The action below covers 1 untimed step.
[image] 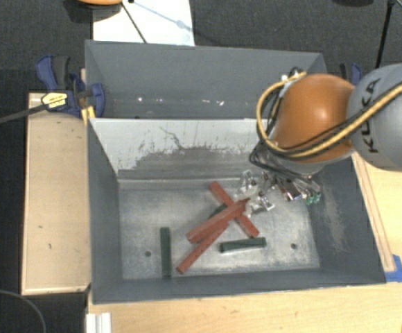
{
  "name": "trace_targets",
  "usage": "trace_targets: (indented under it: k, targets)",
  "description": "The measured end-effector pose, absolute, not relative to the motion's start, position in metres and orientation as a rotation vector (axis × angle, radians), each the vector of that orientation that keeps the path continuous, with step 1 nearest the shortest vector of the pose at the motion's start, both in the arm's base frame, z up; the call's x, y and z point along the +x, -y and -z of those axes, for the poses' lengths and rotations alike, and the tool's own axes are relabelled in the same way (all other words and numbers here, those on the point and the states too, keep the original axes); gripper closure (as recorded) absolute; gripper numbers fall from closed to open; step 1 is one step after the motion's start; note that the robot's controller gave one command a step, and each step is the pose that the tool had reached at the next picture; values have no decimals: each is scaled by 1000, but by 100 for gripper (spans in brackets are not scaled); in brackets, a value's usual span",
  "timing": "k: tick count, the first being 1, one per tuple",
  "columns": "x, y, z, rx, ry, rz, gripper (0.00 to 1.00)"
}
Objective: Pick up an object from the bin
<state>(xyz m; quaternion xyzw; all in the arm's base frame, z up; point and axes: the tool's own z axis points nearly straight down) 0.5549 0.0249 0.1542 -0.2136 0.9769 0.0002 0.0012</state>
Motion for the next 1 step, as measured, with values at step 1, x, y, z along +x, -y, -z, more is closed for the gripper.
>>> trace_targets:
  k: [1]
  targets:
    - [562,-28,-320,-807,-3029,2,100]
